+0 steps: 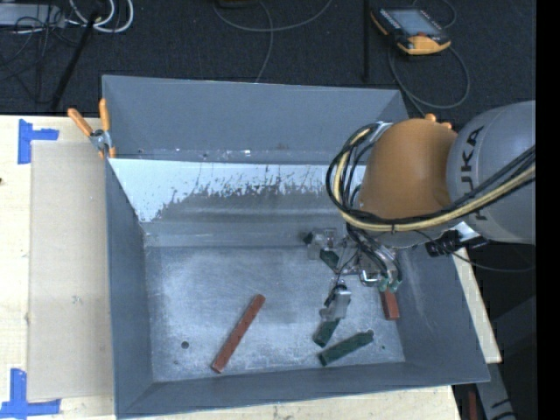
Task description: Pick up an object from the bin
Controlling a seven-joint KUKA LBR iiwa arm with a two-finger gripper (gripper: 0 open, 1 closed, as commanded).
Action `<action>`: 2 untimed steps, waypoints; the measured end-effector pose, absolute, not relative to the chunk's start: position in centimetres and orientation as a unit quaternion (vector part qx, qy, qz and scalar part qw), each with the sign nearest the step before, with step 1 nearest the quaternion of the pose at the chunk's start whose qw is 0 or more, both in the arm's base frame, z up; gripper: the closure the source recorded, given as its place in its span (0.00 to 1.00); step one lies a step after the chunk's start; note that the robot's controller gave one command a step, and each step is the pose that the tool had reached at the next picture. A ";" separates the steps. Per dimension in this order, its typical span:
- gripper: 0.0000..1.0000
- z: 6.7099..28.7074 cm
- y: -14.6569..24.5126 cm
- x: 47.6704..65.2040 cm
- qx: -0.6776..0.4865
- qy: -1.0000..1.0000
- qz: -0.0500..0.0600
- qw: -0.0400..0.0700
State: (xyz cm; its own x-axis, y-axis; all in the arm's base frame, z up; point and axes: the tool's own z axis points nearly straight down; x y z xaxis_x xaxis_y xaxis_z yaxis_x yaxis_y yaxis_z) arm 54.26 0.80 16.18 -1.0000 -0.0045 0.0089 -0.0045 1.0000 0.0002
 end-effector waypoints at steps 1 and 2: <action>0.00 12.8 -2.5 50.5 0.099 -0.995 0.000 0.003; 0.00 7.8 -6.6 48.7 0.332 -0.943 0.000 0.000</action>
Offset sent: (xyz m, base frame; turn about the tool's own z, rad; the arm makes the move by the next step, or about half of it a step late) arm -0.0366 -0.0324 -0.0319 -0.1951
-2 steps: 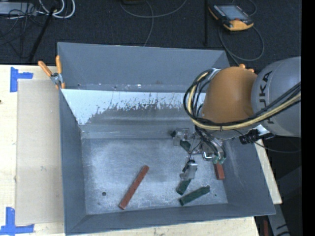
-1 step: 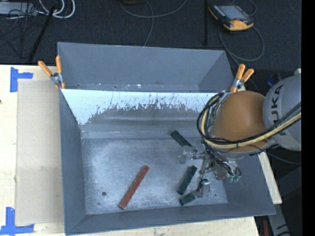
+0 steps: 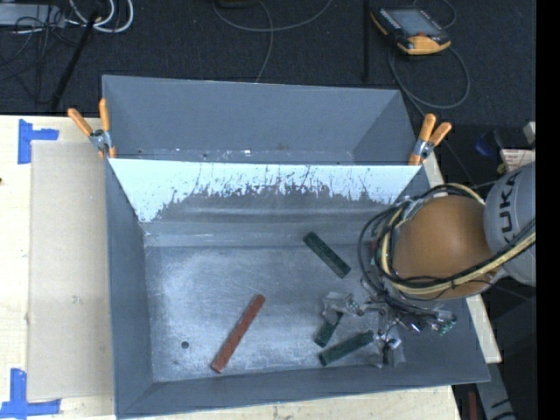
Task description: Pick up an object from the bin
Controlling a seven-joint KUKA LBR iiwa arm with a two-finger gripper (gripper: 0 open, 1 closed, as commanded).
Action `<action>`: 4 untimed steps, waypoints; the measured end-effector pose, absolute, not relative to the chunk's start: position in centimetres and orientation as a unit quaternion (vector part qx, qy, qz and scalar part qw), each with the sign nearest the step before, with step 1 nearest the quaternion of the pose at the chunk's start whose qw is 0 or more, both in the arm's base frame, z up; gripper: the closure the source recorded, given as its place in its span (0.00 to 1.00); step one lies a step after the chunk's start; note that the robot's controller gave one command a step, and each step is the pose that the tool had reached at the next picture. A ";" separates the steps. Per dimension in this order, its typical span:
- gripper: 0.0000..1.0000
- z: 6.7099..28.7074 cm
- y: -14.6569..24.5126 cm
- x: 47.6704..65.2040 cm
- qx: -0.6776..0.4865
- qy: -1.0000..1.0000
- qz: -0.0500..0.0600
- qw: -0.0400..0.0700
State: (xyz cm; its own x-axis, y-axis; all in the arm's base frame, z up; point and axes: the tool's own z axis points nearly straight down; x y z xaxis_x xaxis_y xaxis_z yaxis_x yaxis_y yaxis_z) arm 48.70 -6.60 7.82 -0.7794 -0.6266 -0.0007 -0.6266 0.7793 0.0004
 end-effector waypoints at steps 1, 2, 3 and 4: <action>1.00 7.9 -6.6 48.7 -0.331 0.944 0.001 0.000; 0.00 7.9 -6.6 48.7 -0.331 0.944 0.000 0.001; 1.00 7.9 -6.6 48.7 -0.330 0.944 0.001 0.000; 0.00 7.9 -6.6 48.7 -0.330 0.944 0.000 0.001</action>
Offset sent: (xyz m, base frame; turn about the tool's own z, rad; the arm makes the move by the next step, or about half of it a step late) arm 0.0000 0.0000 0.0000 0.0000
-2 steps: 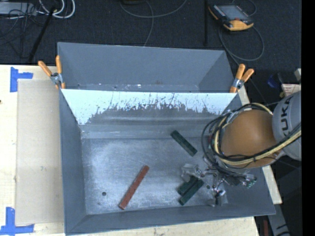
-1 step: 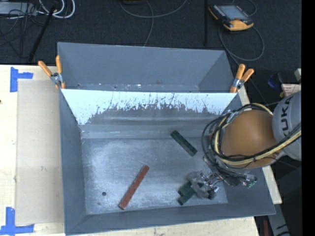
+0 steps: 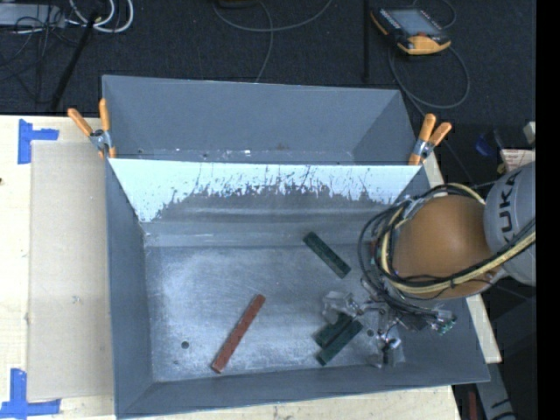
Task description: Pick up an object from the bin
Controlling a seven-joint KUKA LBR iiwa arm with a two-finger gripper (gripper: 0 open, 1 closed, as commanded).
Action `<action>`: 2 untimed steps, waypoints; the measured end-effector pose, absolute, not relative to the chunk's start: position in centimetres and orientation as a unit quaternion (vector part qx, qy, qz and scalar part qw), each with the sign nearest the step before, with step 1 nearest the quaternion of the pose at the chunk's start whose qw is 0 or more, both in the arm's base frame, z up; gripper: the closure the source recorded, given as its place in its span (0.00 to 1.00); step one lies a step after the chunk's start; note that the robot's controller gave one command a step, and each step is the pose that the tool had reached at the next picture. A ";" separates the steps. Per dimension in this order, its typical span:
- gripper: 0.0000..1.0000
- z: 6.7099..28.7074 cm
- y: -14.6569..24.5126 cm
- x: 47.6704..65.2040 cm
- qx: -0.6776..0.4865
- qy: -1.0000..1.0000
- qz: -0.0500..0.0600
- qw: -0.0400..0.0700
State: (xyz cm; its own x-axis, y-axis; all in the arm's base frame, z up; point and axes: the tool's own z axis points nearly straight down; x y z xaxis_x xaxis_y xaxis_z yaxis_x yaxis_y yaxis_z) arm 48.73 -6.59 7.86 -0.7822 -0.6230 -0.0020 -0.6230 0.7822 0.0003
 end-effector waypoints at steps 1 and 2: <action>1.00 7.9 -6.6 48.7 -0.330 0.944 0.001 0.000; 0.00 7.9 -6.6 48.7 -0.330 0.944 0.001 0.001</action>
Offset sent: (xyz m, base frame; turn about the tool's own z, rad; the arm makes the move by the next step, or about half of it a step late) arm 0.0000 0.0000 0.0000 0.0000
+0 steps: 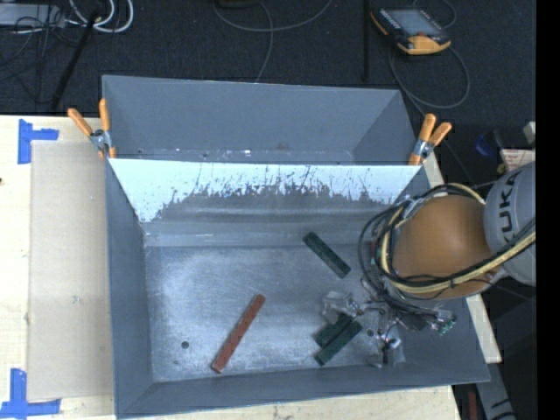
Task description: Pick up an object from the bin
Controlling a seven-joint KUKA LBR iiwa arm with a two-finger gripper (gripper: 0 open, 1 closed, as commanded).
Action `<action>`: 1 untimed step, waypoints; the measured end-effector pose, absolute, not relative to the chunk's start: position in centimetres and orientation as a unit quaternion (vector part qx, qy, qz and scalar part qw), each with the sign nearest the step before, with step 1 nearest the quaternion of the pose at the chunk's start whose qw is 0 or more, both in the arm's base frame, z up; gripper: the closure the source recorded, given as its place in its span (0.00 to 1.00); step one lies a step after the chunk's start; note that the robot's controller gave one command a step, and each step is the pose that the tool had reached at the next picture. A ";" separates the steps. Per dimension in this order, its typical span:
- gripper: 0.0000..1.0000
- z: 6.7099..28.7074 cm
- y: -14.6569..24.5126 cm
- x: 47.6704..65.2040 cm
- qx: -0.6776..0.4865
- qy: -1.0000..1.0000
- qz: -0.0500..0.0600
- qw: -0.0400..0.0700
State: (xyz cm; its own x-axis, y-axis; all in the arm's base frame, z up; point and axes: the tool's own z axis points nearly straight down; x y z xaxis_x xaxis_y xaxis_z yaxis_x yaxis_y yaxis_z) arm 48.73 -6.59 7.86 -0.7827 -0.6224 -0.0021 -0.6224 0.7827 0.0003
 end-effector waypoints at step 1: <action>1.00 7.9 -6.6 48.7 -0.329 0.944 0.001 0.000</action>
Offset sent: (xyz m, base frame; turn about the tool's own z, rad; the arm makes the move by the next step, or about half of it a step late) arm 0.0000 0.0000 0.0000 0.0000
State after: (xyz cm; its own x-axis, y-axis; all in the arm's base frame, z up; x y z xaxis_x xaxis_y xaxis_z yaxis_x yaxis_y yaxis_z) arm 48.68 -6.61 7.85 -0.7829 -0.6221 -0.0001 -0.6221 0.7829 0.0014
